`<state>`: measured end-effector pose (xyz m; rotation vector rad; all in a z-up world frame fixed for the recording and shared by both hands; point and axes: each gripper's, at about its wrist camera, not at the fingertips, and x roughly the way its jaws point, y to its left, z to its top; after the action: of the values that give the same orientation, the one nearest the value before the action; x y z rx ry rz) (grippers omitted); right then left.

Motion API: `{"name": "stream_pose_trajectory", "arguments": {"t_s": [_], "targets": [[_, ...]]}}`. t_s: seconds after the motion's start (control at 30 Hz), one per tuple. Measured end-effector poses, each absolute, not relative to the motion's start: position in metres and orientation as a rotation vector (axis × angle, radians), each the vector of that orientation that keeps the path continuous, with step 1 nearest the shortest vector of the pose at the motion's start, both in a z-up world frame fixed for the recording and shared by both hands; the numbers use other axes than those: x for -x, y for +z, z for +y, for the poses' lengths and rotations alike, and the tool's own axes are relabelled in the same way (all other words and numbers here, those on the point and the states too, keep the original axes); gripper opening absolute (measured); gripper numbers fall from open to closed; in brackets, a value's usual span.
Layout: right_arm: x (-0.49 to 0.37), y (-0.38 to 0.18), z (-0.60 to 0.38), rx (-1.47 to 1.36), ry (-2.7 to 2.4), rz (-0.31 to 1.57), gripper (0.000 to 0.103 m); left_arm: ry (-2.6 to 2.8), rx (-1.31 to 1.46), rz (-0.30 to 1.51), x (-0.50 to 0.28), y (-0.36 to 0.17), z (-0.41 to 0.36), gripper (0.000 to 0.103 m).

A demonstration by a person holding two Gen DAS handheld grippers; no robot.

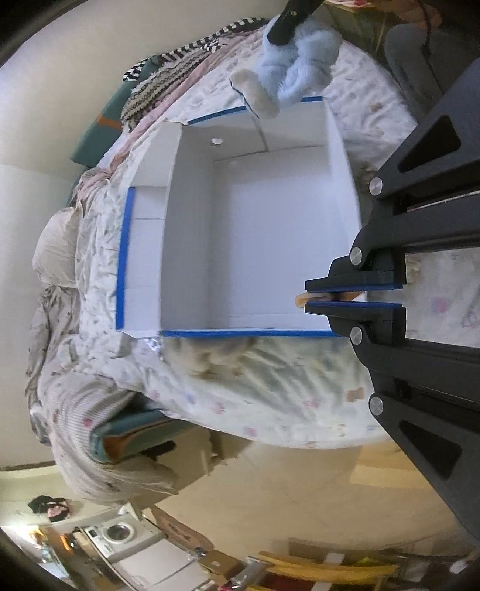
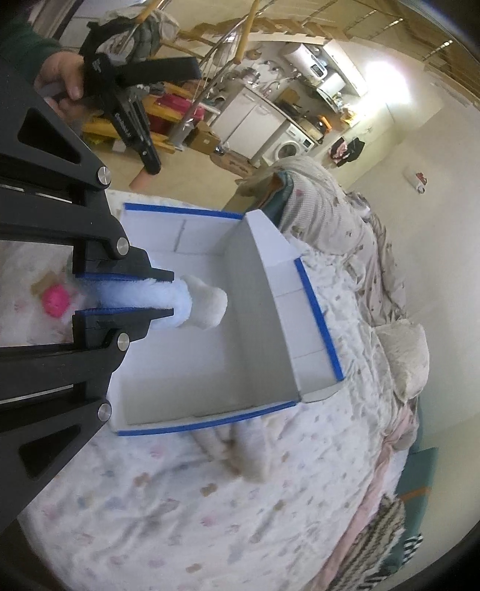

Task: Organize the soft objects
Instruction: 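Carry the orange cylinder and blue plush over the box with both tools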

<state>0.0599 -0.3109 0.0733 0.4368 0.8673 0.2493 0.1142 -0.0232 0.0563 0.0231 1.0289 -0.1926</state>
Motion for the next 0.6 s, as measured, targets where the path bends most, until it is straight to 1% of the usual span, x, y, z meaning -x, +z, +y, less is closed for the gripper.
{"name": "stream_pose_trajectory", "arguments": {"t_s": [0.27,0.6], "targets": [[-0.098,0.043,-0.308,-0.458,0.251,0.914,0.012,-0.225,-0.065,1.05,-0.151,0.043,-0.052,0.004],[-0.137,-0.012,-0.308,-0.501,0.267,0.972,0.012,-0.21,-0.123,1.114,-0.182,-0.008,-0.079,0.004]]}}
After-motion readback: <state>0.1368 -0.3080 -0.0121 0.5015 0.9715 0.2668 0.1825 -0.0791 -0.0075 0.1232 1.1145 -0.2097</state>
